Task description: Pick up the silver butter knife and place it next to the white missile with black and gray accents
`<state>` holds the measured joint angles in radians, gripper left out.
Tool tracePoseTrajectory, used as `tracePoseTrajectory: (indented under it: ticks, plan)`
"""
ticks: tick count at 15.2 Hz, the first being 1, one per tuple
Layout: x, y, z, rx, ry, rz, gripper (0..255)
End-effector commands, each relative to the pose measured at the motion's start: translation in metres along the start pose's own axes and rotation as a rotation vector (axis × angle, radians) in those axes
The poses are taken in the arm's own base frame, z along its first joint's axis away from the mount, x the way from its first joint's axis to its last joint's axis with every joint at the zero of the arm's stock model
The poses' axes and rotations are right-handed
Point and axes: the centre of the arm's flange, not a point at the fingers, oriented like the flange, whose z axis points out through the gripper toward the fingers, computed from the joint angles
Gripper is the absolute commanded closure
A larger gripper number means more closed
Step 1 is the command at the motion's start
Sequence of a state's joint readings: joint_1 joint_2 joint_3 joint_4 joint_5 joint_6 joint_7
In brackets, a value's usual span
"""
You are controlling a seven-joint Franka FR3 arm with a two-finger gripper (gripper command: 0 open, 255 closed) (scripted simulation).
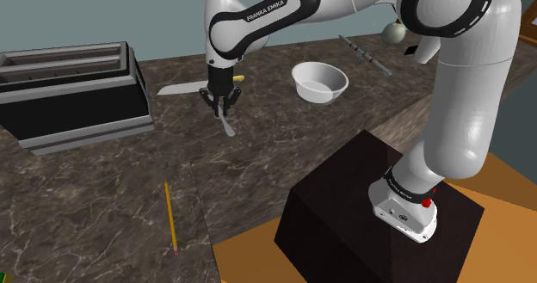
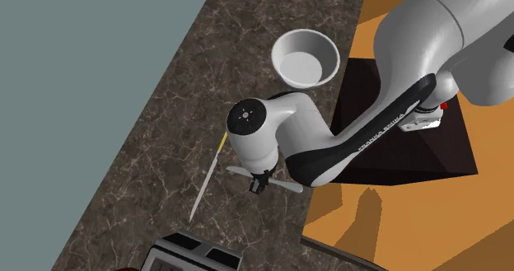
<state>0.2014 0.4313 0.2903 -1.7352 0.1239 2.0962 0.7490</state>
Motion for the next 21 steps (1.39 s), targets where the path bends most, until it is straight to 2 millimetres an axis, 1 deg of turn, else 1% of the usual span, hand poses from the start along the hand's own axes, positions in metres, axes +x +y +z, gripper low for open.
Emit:
tracePoseTrajectory:
  ticks: [1,5,6,21]
  plan:
    - [0.0,0.0,0.006,-0.005,-0.008,0.0,255]
    - [0.0,0.002,0.009,-0.005,-0.008,0.0,255]
    - [0.0,0.001,0.006,-0.006,-0.008,0.0,255]
    - [-0.016,-0.008,-0.071,-0.006,-0.008,0.0,255]
